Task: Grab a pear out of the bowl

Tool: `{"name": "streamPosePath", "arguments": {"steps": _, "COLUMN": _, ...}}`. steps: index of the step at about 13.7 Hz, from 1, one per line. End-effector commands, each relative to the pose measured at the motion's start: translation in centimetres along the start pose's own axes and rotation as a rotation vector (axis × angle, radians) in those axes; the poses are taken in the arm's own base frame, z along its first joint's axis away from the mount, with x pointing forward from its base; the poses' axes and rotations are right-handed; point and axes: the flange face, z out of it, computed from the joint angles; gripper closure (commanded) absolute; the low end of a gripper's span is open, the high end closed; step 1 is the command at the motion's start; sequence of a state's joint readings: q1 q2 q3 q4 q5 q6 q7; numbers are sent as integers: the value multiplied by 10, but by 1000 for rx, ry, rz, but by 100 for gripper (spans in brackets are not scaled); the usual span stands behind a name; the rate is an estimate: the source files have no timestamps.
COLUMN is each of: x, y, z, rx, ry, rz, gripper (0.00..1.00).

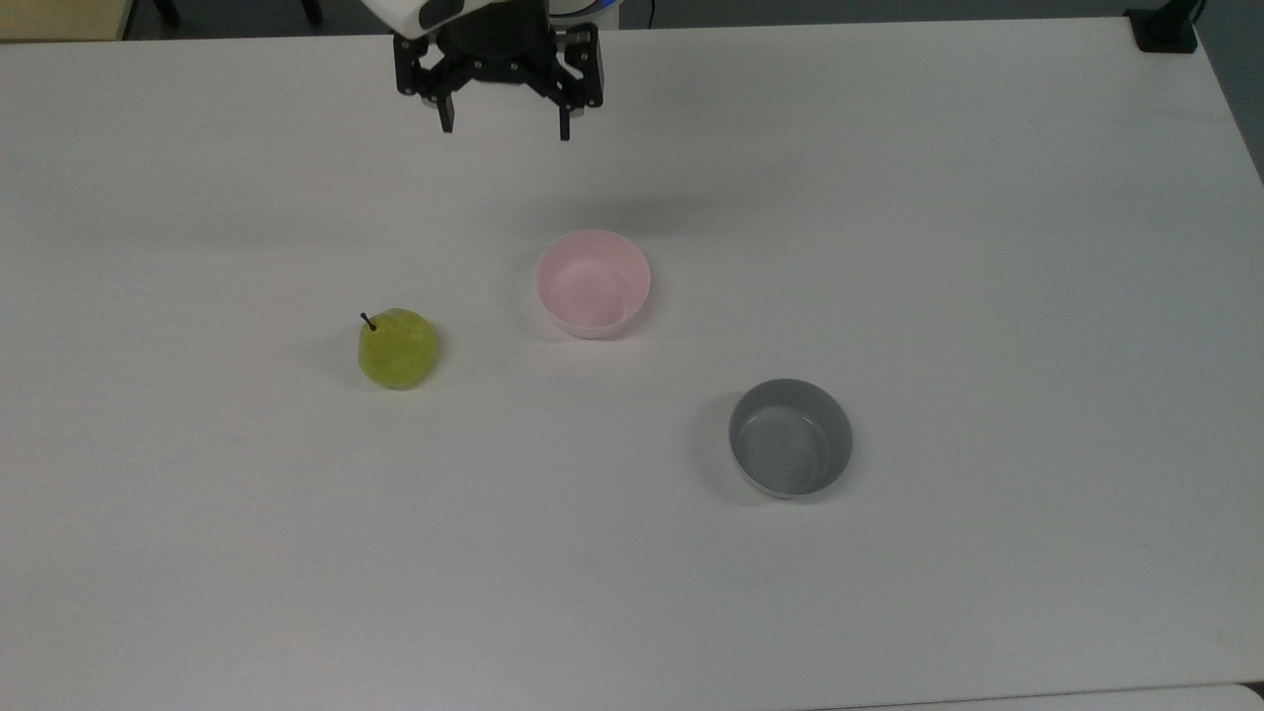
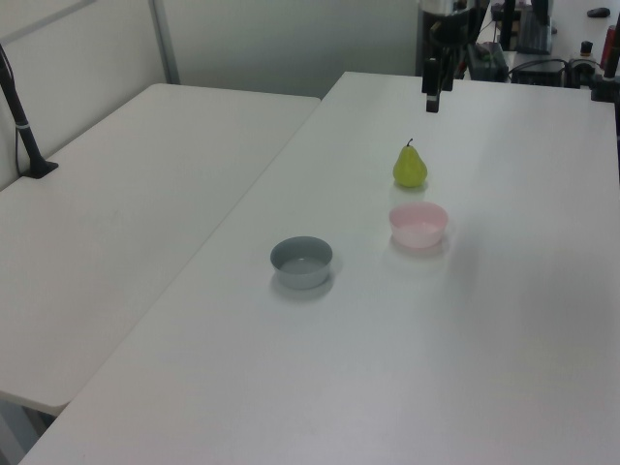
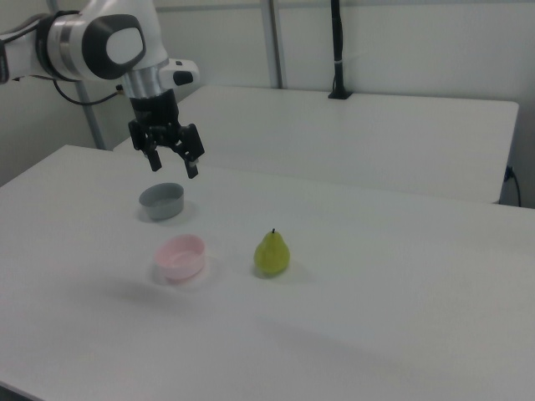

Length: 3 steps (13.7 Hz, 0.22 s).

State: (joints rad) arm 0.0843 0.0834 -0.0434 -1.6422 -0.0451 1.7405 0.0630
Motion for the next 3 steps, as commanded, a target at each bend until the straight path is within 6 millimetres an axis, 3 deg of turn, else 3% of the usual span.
{"name": "streamPosePath", "arguments": {"steps": 1, "x": -17, "y": 1, "z": -1, "rx": -1, "ry": -10, "rz": 28, "gripper": 0}}
{"name": "streamPosePath", "arguments": {"steps": 3, "x": -16, "y": 5, "z": -2, "rx": -1, "ry": -7, "rz": 34, "gripper": 0}}
